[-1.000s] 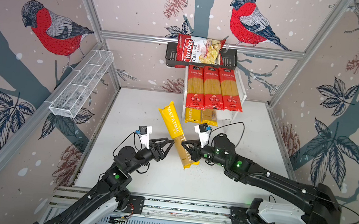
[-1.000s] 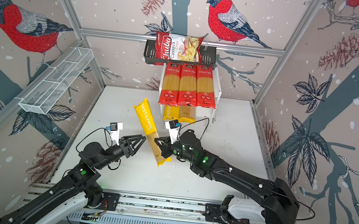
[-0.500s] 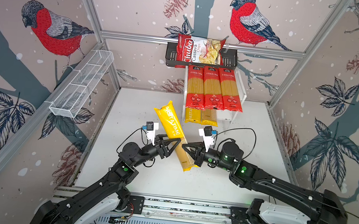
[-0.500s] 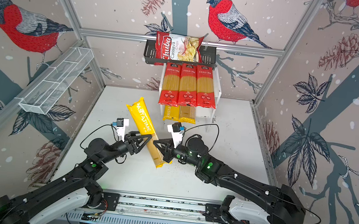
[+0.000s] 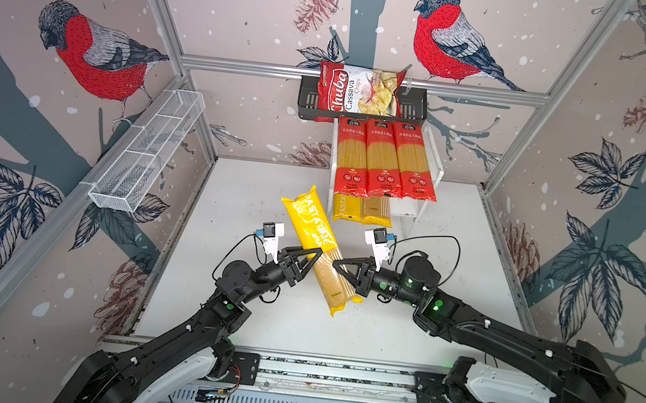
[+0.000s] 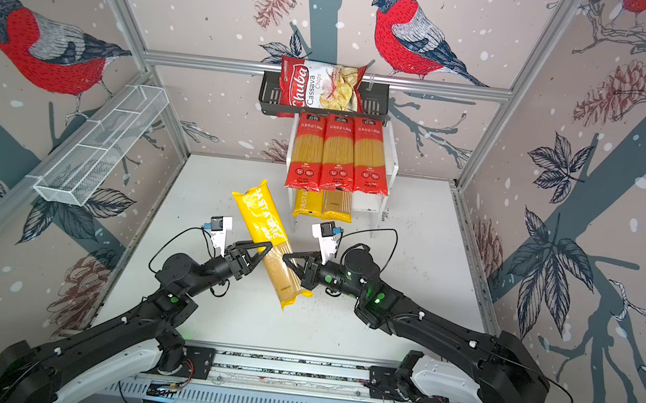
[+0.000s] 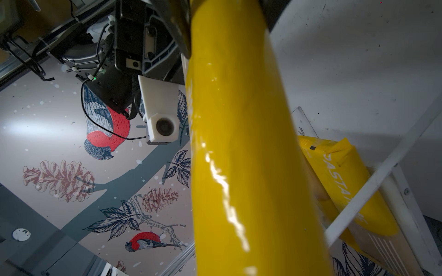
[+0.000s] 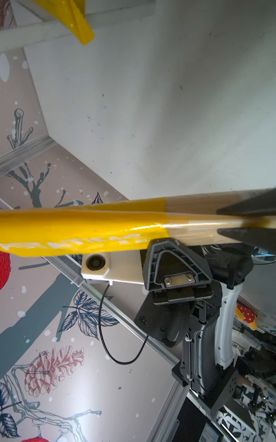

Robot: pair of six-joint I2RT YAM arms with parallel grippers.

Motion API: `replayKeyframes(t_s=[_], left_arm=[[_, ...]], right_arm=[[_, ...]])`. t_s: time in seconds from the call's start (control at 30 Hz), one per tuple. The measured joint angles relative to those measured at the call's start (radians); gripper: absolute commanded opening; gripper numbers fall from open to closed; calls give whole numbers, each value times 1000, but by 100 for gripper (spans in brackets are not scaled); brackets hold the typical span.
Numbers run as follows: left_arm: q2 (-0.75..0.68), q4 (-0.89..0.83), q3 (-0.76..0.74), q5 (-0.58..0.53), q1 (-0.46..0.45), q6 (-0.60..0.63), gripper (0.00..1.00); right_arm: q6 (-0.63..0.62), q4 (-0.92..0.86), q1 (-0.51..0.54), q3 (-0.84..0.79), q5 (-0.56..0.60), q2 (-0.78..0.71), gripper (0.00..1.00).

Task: Place and organize the pasta boxes and bags onto the shelf
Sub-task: 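Lift the upright yellow bag and carry it toward the shelf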

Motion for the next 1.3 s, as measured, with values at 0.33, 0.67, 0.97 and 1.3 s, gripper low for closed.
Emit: replayKeyframes(t_s=[0.33,0.67,0.97,1.3], left_arm=[[101,71,-51,-83,-76,-92,15],[286,52,-7,-129,-182,-170,14],[528,50,170,-48,-203,-207,13],[670,58,351,46,-188,-204,13]], right_arm=[[106,44,-6,-81,77,3,37],[166,58,-41,-270,150,-122,62],[171,-23,-205,-315,153,-243,64],[154,-100,-328,-333,102,-317,73]])
